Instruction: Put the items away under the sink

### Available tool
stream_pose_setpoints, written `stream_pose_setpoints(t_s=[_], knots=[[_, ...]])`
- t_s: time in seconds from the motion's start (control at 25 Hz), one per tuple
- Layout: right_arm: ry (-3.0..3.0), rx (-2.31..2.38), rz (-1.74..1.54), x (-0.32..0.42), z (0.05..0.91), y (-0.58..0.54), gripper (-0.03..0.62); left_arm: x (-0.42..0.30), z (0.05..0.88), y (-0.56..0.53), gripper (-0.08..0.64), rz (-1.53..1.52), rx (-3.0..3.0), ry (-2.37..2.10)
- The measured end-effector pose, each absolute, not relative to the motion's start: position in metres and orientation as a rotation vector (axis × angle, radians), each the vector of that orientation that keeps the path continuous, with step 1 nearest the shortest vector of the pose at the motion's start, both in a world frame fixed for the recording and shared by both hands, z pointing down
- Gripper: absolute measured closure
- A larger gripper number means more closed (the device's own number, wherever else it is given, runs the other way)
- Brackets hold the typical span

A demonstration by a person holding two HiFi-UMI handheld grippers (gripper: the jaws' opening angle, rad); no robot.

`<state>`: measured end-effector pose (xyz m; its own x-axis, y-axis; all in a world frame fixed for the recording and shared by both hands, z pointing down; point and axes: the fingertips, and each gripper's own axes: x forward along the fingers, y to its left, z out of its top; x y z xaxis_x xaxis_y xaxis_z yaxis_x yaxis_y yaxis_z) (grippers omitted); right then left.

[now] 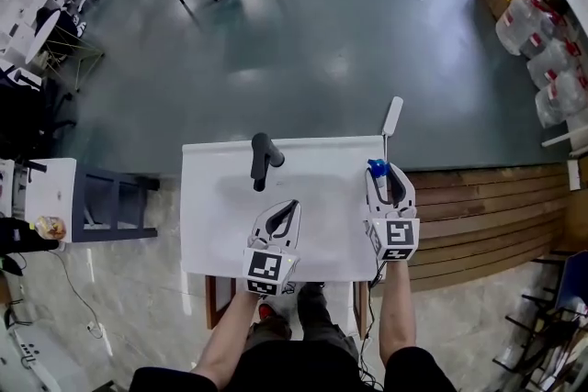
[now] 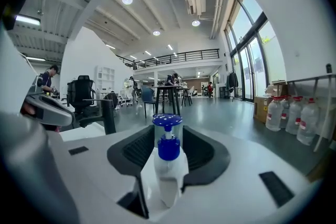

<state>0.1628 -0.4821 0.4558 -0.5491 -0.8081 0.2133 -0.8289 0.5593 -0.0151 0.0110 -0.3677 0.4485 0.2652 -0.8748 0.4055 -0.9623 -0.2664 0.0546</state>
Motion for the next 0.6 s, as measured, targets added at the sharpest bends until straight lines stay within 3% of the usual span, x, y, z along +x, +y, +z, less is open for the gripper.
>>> stream_pose_setpoints(t_s=[0.6], knots=[[-2.595, 1.425, 0.117, 0.159, 0.452, -0.488, 0.488, -0.001, 0.446, -0.357, 0.552, 0.432, 2.234, -1.724]])
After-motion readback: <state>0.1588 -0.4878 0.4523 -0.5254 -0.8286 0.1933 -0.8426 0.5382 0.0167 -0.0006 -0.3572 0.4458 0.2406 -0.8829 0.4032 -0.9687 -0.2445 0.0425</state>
